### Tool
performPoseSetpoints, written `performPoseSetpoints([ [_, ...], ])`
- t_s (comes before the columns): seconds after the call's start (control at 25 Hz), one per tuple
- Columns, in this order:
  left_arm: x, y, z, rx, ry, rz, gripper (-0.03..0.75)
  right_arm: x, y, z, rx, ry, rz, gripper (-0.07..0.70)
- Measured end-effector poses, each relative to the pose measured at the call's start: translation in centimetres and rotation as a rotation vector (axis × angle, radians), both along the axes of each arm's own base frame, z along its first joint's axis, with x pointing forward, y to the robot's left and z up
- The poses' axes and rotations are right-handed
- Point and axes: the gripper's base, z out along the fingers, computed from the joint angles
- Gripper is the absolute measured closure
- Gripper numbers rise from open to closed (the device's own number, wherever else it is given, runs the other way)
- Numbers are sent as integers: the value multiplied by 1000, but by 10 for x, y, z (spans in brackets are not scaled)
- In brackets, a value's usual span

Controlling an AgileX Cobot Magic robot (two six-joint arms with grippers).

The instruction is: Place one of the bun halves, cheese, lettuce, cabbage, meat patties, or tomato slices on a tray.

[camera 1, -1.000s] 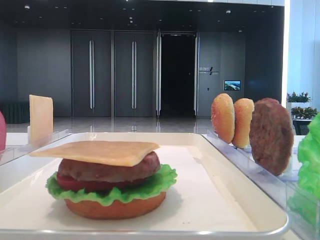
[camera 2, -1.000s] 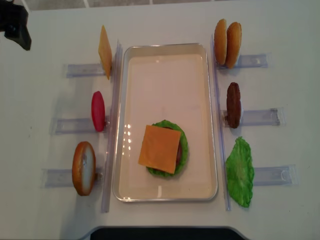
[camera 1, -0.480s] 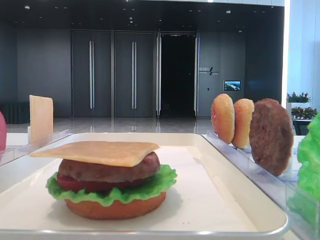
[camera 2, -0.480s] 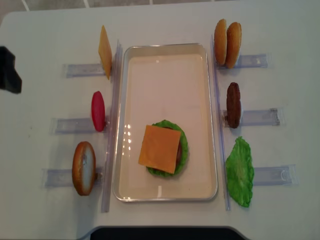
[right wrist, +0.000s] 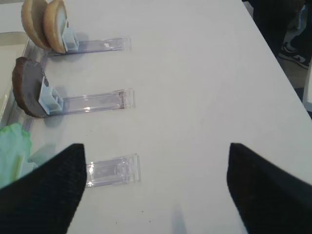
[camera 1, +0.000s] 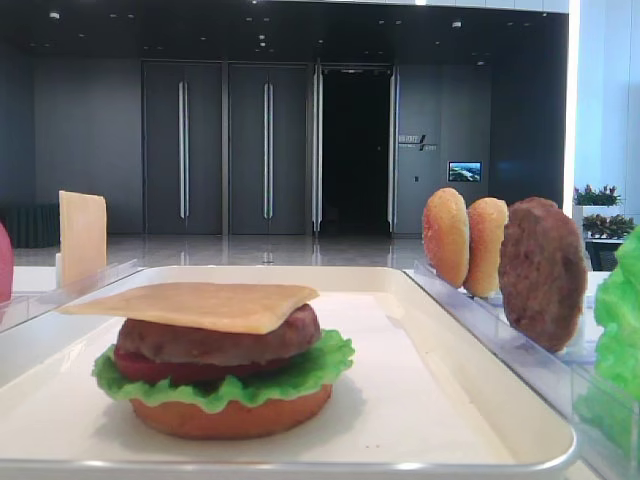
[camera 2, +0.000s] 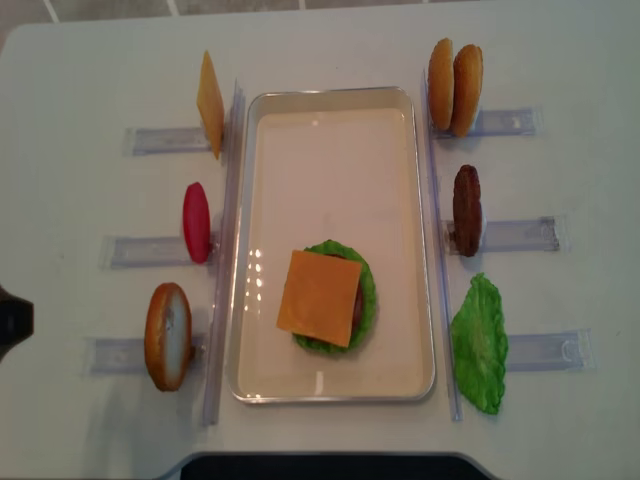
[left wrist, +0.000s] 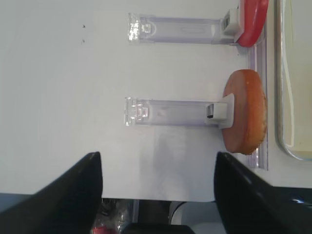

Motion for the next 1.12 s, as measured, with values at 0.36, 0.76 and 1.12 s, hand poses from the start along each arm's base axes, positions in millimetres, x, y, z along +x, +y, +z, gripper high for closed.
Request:
performPoseSetpoints([
  [0.36, -37, -3, -50, 27, -121, 2, 180, 0, 0, 0, 0, 0, 0, 44],
  [0.76, -54, -6, -55, 36, -215, 5, 180, 0, 0, 0, 0, 0, 0, 44],
  [1.12, -88, -10, -50, 65, -455, 6, 181, 0, 0, 0, 0, 0, 0, 44],
])
